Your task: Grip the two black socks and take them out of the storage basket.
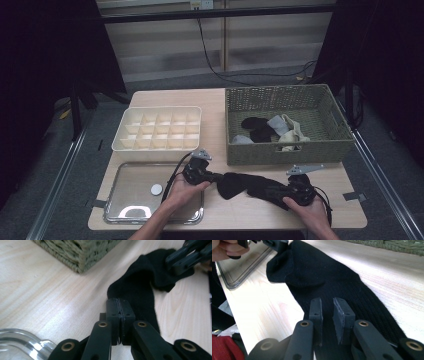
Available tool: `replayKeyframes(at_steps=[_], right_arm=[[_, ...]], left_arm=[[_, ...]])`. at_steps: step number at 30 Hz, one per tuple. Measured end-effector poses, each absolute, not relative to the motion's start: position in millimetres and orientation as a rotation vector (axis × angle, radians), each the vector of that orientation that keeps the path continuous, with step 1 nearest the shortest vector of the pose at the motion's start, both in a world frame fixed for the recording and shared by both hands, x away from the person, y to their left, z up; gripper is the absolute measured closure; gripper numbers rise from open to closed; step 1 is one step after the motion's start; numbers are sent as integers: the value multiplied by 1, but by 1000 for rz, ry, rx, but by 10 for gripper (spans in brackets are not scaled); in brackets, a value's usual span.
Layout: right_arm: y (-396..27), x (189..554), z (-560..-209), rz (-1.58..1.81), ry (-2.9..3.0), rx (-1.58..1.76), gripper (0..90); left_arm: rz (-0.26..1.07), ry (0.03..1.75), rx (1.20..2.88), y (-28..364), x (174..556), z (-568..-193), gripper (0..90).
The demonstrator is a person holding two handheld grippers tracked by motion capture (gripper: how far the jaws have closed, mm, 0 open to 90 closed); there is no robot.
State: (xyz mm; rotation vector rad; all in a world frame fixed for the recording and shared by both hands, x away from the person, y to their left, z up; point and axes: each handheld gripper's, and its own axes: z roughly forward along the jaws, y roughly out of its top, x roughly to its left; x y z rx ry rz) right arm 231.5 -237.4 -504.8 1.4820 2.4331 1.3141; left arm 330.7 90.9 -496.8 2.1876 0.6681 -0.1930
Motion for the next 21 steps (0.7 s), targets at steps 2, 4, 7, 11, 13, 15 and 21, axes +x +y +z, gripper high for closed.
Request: replayKeyframes(at_steps=[2, 4, 7, 11, 13, 15, 21], right_arm=[[-238, 231, -504, 1309, 2436, 1486, 775], [-238, 231, -504, 1305, 2440, 1491, 775], [-239, 230, -503, 1294, 2447, 1495, 772], [-238, 230, -500, 1283, 2459, 1514, 725], [-237, 230, -498, 1284, 2455, 1505, 702], [-237, 232, -494, 1331, 2436, 1488, 693], [-223, 243, -478, 1418, 2422, 1418, 615]], left_arm=[[-192, 666, 2175, 93, 331, -496, 887], [-189, 665, 2164, 94, 330, -493, 889], [-162, 642, 2148, 93, 329, -486, 889], [-130, 598, 2114, 91, 325, -471, 889], [-97, 570, 2126, 88, 321, -467, 889], [-78, 541, 2127, 84, 318, -462, 888], [-74, 473, 2113, 71, 311, -447, 887]])
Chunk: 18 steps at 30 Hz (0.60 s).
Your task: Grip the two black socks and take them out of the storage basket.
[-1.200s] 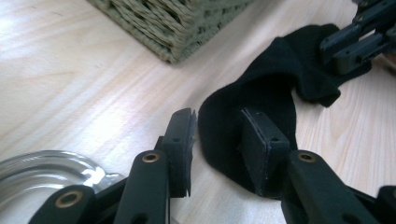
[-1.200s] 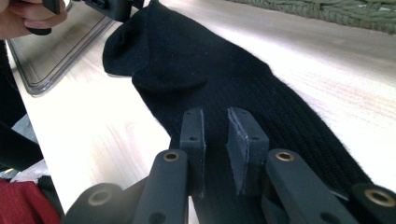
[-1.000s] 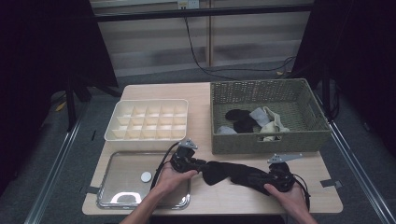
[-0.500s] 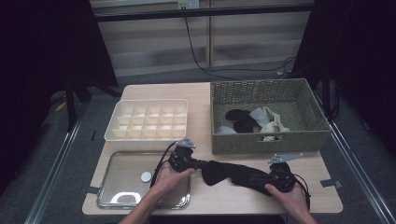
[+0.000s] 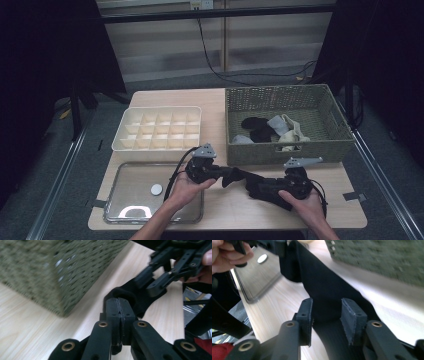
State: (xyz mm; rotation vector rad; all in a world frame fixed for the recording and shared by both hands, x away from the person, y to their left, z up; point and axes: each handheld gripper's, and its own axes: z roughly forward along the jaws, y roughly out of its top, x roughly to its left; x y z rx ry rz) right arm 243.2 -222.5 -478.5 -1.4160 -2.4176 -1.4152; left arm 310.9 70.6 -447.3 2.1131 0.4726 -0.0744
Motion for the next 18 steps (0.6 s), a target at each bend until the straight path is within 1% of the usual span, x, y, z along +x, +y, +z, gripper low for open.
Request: replayKeyframes(at_steps=[4, 8, 15, 18], right_arm=[[-211, 253, -474, -1438, -2423, -1371, 612], [-208, 257, -477, -1447, -2414, -1357, 598], [-210, 246, -486, -1370, -2431, -1323, 622], [-215, 241, -491, -1337, -2437, -1331, 635]], left_arm=[[-68, 435, 2119, 65, 306, -443, 887], [-90, 399, 2135, 62, 299, -448, 887], [-142, 334, 2202, 50, 284, -467, 886], [-162, 340, 2218, 47, 283, -474, 885]])
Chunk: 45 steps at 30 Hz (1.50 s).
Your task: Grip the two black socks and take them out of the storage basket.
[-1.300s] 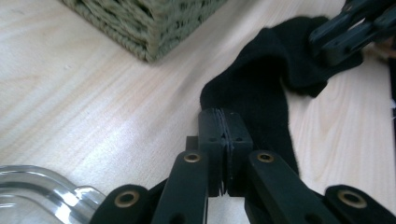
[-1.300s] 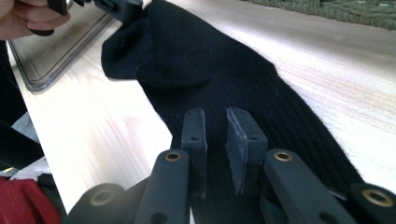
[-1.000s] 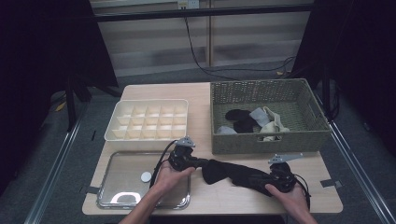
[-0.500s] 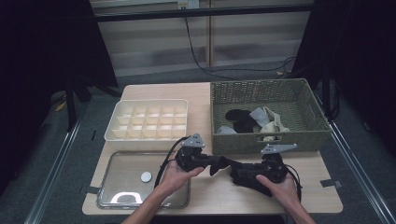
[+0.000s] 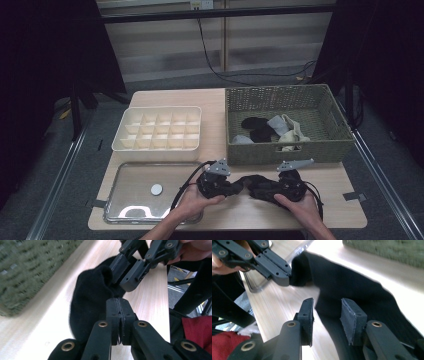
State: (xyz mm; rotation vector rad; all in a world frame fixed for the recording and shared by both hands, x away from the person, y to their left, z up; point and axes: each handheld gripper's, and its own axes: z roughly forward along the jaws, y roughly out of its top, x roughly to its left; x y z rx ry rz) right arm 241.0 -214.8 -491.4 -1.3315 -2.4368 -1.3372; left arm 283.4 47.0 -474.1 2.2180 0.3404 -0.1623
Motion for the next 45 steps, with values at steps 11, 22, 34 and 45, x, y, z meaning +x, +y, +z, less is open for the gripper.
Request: replayKeyframes(at_steps=[11, 22, 34, 45], right_arm=[[-214, 238, -496, -1352, -2389, -1346, 692], [-215, 237, -501, -1308, -2407, -1375, 702], [-227, 229, -501, -1274, -2452, -1406, 712], [-244, 222, -501, -1273, -2422, -1516, 734]], left_arm=[[-152, 385, 2240, 62, 289, -481, 859], [-175, 509, 2136, 79, 307, -481, 779], [-85, 525, 2284, 75, 310, -498, 789], [-125, 490, 2318, 87, 291, -495, 812]])
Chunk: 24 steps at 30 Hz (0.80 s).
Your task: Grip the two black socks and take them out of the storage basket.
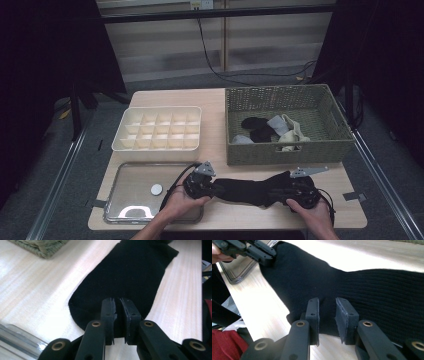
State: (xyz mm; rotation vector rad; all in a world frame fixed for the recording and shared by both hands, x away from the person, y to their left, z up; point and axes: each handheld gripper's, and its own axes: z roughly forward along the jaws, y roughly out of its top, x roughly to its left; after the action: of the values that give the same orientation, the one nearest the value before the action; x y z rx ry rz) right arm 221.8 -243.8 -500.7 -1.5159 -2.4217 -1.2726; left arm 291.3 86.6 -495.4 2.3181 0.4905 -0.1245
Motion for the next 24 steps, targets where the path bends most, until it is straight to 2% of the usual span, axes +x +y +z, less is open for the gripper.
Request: replayKeyframes(at_steps=[8, 15, 18, 24], right_arm=[[-247, 217, -500, -1268, -2432, -1527, 752], [-251, 213, -499, -1262, -2424, -1514, 727], [-250, 214, -498, -1296, -2427, -1491, 712], [-251, 220, -493, -1388, -2385, -1483, 688]], left_arm=[[-173, 466, 2318, 90, 284, -496, 816], [-201, 465, 2308, 84, 284, -497, 841], [-215, 466, 2305, 86, 283, -496, 808], [-235, 527, 2198, 94, 289, -491, 683]])
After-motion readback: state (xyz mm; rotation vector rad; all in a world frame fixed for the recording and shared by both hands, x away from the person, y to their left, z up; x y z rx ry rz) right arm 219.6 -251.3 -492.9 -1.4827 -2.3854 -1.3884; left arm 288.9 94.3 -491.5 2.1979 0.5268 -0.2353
